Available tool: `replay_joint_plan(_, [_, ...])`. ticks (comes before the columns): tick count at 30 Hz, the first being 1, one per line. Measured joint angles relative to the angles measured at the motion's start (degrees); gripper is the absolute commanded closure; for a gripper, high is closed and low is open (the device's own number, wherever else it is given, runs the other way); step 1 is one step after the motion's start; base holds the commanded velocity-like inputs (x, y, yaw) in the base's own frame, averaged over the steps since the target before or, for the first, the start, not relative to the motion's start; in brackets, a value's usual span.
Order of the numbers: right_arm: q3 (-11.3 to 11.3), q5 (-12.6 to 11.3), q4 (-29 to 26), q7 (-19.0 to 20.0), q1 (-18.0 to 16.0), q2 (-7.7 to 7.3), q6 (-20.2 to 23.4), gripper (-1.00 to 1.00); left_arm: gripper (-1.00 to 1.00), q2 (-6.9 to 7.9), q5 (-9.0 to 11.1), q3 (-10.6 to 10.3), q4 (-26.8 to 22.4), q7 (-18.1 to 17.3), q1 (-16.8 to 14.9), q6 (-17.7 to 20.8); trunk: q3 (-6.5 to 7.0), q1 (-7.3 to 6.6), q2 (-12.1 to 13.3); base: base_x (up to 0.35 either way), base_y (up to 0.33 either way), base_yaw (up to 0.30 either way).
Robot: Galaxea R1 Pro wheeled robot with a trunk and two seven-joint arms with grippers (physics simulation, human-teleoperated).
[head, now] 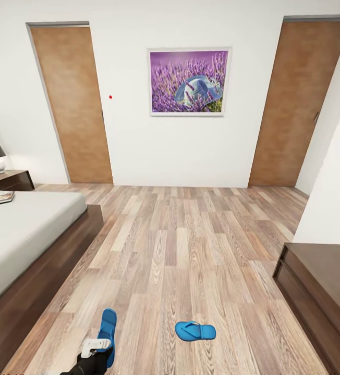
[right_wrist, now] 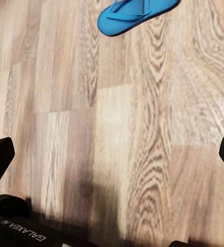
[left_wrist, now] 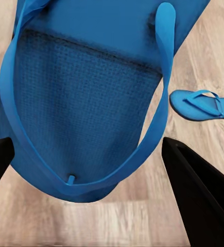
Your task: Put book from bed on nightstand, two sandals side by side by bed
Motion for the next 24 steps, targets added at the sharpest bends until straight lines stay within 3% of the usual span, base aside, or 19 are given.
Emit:
replay_joint_plan(9, [0.0,-0.1,0.1,0.0,0.0,0.00,0.0,-1.00,1.00,0.10,0.2,0.2,1.0,-0.3,0.0,-0.5,-0.81,0.00,0.0,0.000,0.000,0.000])
replay_joint_plan(11, [0.0,-0.1,0.1,0.0,0.0,0.00,0.0,-1.00,1.00,0.15,0.2,0.2,1.0,-1.5,0.0,-0.4,-0.99,0.00,0.0,0.000,0.000,0.000])
replay_joint_plan(13, [-0.1,-0.1,0.1,0.0,0.0,0.00,0.0,-1.00,1.00,0.20,0.1,0.2,0.9,-6.2,0.0,-0.4,-1.17,0.00,0.0,0.000,0.000,0.000])
replay_joint_plan(15, [-0.1,-0.1,0.1,0.0,0.0,0.00,0.0,-1.00,1.00,0.21,0.1,0.2,0.9,-8.1,0.0,-0.4,-1.35,0.00,0.0,0.000,0.000,0.000])
replay_joint_plan(24, [0.0,-0.2,0.1,0.0,0.0,0.00,0.0,-1.00,1.00,0.23,0.0,0.2,0.7,-10.2,0.0,-0.4,-1.67,0.00,0.0,0.000,0.000,0.000])
